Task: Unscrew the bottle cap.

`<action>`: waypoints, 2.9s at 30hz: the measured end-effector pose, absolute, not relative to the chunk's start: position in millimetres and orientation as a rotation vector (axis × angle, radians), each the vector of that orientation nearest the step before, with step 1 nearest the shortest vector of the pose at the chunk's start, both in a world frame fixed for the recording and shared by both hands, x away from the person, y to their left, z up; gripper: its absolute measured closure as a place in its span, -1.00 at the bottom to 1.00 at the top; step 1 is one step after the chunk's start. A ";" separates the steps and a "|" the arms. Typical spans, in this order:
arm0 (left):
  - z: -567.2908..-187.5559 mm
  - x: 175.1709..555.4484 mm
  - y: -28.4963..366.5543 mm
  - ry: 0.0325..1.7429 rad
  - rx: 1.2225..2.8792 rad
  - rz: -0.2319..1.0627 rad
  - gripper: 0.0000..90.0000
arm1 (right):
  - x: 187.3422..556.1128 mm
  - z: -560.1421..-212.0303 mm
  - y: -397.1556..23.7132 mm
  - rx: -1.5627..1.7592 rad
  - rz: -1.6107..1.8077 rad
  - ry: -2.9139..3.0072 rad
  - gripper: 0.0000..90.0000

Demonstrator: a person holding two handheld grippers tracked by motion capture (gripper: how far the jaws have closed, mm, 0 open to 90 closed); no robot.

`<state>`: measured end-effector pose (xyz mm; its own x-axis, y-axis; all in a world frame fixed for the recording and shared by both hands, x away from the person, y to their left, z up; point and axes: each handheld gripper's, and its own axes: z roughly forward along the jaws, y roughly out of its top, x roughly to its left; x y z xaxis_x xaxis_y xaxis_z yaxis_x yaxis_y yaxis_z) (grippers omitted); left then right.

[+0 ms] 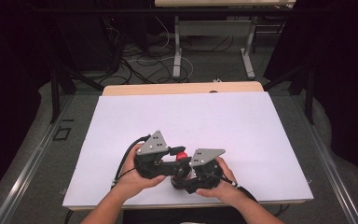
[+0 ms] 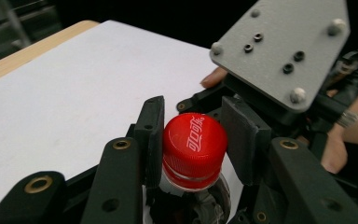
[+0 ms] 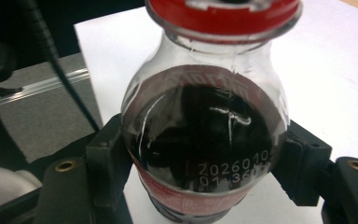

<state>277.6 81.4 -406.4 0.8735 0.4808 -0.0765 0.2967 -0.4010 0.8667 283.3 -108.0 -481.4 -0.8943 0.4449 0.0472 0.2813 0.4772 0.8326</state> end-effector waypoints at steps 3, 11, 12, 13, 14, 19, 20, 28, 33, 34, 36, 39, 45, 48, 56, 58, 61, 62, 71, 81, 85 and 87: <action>-405.4 275.6 74.8 0.689 1.989 0.255 0.37 | 283.9 -481.0 -108.1 0.680 1.353 2.515 -0.34; -397.9 272.3 64.8 0.805 1.927 0.302 0.37 | 288.7 -485.8 -109.8 0.777 1.284 2.491 -0.34; -397.0 272.8 64.6 0.806 1.932 0.306 0.37 | 289.0 -486.5 -110.3 0.798 1.292 2.493 -0.34; -396.3 273.4 64.8 0.804 1.935 0.308 0.37 | 290.1 -486.7 -110.9 0.795 1.295 2.493 -0.34; -395.9 273.8 65.0 0.809 1.932 0.308 0.37 | 290.4 -486.2 -111.5 0.795 1.283 2.503 -0.34; -398.7 279.8 70.3 0.845 1.928 0.325 0.37 | 292.7 -486.4 -113.8 0.805 1.293 2.470 -0.34; -399.7 281.3 72.7 0.851 1.926 0.320 0.37 | 293.0 -486.5 -114.0 0.822 1.295 2.455 -0.34; -415.1 299.4 96.4 0.959 1.906 0.331 0.37 | 300.7 -488.6 -120.1 0.859 1.279 2.416 -0.34; -424.0 308.2 112.5 1.033 1.876 0.343 0.37 | 308.1 -489.5 -124.2 0.885 1.267 2.396 -0.34; -425.6 309.6 115.6 1.047 1.873 0.346 0.37 | 310.6 -490.2 -124.5 0.886 1.275 2.381 -0.34; -429.2 312.7 121.1 1.066 1.870 0.359 0.37 | 315.0 -489.5 -126.1 0.897 1.262 2.375 -0.34; -433.4 316.3 127.9 1.090 1.869 0.372 0.37 | 323.9 -487.9 -128.0 0.917 1.259 2.348 -0.34; -437.6 320.6 139.2 1.121 1.872 0.371 0.37 | 347.1 -479.9 -128.5 0.960 1.243 2.301 -0.34; -440.1 322.0 142.6 1.130 1.868 0.388 0.37 | 362.1 -474.8 -127.1 0.999 1.240 2.270 -0.34; -448.2 326.0 148.1 1.155 1.879 0.370 0.37 | 406.2 -471.2 -118.9 1.057 1.177 2.210 -0.34; -450.9 326.9 148.0 1.160 1.873 0.374 0.37 | 418.5 -474.3 -116.4 1.084 1.156 2.192 -0.34; -452.7 327.7 148.7 1.164 1.882 0.370 0.37 | 435.1 -479.3 -113.2 1.141 1.133 2.177 -0.34; -453.3 328.3 149.2 1.160 1.884 0.376 0.37 | 440.5 -481.2 -112.9 1.151 1.122 2.173 -0.34; -457.9 330.5 153.0 1.172 1.894 0.375 0.37 | 467.0 -495.1 -109.3 1.188 1.110 2.159 -0.35; -463.5 333.8 155.8 1.192 1.883 0.362 0.37 | 462.4 -503.0 -97.0 1.160 1.137 2.206 -0.35; -462.9 333.5 156.5 1.196 1.886 0.361 0.37 | 458.3 -507.2 -90.9 1.157 1.133 2.224 -0.35; -462.6 333.2 157.0 1.192 1.892 0.362 0.37 | 457.0 -508.6 -91.4 1.154 1.129 2.233 -0.35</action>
<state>333.2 157.0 -462.6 0.5039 0.8437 -0.1851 0.5978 -0.1859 0.7798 457.0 -91.4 -508.6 -0.5881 0.8084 0.0252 0.4995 0.3386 0.7974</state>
